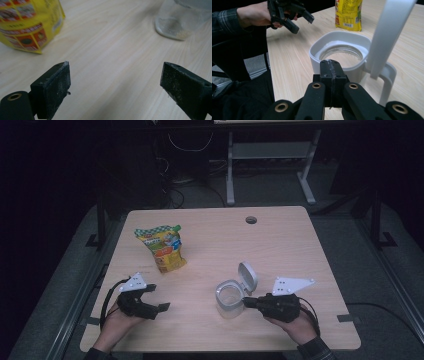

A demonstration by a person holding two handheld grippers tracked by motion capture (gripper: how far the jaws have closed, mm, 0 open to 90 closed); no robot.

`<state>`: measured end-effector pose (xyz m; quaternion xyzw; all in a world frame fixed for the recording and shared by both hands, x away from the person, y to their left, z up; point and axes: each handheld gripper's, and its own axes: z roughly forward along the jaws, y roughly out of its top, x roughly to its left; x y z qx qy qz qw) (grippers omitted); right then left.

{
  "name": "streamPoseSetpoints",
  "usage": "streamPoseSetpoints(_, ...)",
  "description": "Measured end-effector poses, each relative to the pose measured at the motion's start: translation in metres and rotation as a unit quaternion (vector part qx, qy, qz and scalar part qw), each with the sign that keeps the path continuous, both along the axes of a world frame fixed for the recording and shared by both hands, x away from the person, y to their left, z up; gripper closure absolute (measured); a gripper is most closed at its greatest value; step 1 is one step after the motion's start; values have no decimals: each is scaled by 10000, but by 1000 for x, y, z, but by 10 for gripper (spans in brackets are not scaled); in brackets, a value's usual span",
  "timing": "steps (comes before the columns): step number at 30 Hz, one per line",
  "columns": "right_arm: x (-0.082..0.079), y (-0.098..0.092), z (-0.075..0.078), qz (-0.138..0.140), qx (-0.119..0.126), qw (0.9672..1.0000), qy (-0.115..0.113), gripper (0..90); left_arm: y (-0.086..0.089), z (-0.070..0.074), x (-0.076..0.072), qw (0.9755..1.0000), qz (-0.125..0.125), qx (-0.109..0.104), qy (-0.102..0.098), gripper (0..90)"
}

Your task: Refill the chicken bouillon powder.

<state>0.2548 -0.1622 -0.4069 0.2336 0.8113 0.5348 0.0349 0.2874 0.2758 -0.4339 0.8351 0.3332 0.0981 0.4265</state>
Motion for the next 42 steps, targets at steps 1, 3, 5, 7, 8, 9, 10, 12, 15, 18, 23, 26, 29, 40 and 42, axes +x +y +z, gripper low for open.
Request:
streamPoseSetpoints(1, 0, 0, 0, 0, 0, 10000, 0, 900, 2, 2, 2, 10000, 11, -37, -1, 101)
streamPoseSetpoints(3, 1, 2, 1, 31, 17, 10000, -48, 900, 5, 6, 5, 10000, 56, -61, -42, 121)
streamPoseSetpoints(5, 2, 2, 2, 25, 30, 10000, -33, 900, 8, 9, 8, 9998, 102, -138, -39, 125)
streamPoseSetpoints(7, 3, 3, 2, 23, 27, 10000, -29, 900, 11, 13, 11, 9997, 163, -185, -55, 130)
streamPoseSetpoints(8, 3, 3, 2, 28, 30, 10000, -25, 900, 13, 15, 13, 9996, 187, -197, -74, 131)
streamPoseSetpoints(9, 3, 4, 2, 41, 21, 10000, -35, 900, 14, 18, 15, 9995, 210, -203, -114, 132)
streamPoseSetpoints(10, 3, 4, 3, 39, 20, 10000, -28, 900, 16, 20, 17, 9993, 242, -217, -164, 132)
streamPoseSetpoints(12, 4, 5, 3, 62, 17, 10000, -48, 900, 21, 26, 21, 9989, 304, -261, -231, 134)
streamPoseSetpoints(15, 4, 7, 3, 78, -10, 10000, -47, 900, 29, 35, 28, 9981, 373, -321, -374, 134)
streamPoseSetpoints(18, 4, 7, 3, 91, -9, 9999, -57, 900, 36, 43, 36, 9978, 317, -400, -426, 151)
streamPoseSetpoints(23, 3, 7, 4, 88, -13, 9999, -70, 900, 46, 55, 51, 9963, 332, -467, -633, 149)
streamPoseSetpoints(26, 4, 7, 4, 86, -23, 9999, -76, 900, 52, 62, 62, 9950, 363, -548, -746, 146)
streamPoseSetpoints(29, 4, 6, 4, 75, -21, 9999, -74, 900, 58, 67, 72, 9938, 364, -651, -820, 139)
streamPoseSetpoints(40, 4, 4, 4, 72, -6, 9999, -90, 900, 66, 79, 107, 9910, 214, -897, -971, 134)
streamPoseSetpoints(42, 4, 4, 3, 78, -14, 9999, -88, 900, 67, 80, 113, 9903, 173, -989, -965, 135)
